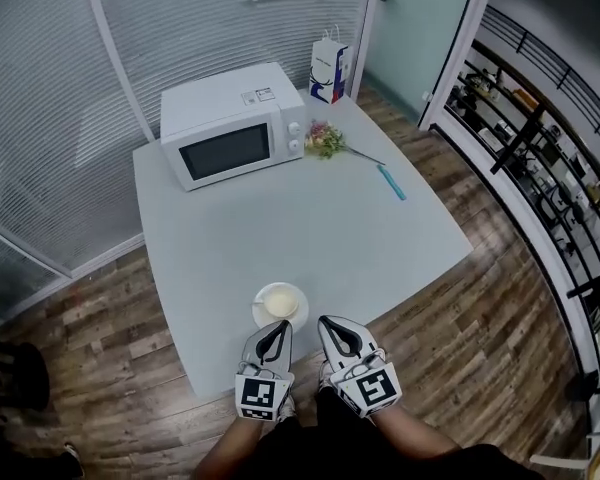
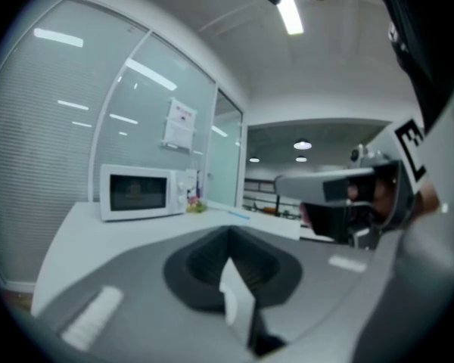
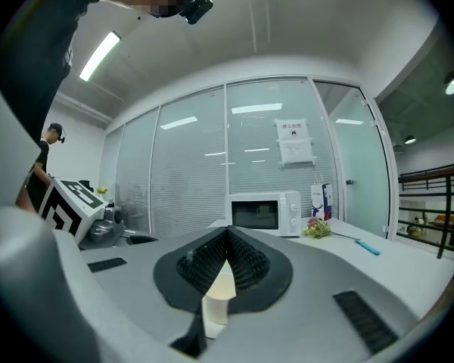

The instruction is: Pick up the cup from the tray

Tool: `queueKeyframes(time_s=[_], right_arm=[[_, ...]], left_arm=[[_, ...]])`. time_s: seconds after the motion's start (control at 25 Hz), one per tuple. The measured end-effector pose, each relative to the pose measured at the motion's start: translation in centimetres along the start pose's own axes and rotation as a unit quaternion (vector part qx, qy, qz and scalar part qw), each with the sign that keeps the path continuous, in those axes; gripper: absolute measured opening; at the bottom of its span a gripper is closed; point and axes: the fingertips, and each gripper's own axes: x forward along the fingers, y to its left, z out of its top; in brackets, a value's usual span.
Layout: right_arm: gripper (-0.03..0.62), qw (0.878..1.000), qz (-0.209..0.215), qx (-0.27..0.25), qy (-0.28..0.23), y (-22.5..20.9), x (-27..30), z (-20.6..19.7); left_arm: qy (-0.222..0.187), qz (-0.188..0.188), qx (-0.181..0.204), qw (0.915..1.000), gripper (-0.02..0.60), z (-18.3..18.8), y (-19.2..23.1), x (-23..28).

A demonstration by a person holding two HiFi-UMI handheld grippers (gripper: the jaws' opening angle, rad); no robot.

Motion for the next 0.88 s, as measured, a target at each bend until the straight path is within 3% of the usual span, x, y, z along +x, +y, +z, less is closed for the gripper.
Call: queueKeyframes(time_s=[0.4,0.44,0.52,0.76,0.88], right_arm=[[-0.011,0.998,0.042,0.028,0.030,0.0,2.6,-3.5],[-0.011,0.998,0.044,0.029,0.034,-0.1,2.7,-3.7],[-0.011,0.998,0.046,0.029,0.042,-0.3,2.8,-4.2],[-0.011,0.996,0.050,0.038,0.055,-1.4,3.1,-5.7],[-0.011,0.996,0.053,0.043,0.064,-1.9,3.3,-6.7]], left_arm=[[0.062,0.065,-0.041,0.9951,0.025,-5.1,2.0,0.3],[0.067,0.070,-0.042,0.9944,0.067,-5.6,2.2,0.5],[0.077,0.079,-0.039,0.9931,0.223,-6.5,2.4,0.9],[0.120,0.086,-0.021,0.9888,0.383,-9.8,2.4,2.5],[0.134,0.093,-0.023,0.9864,0.422,-11.1,2.7,3.5]])
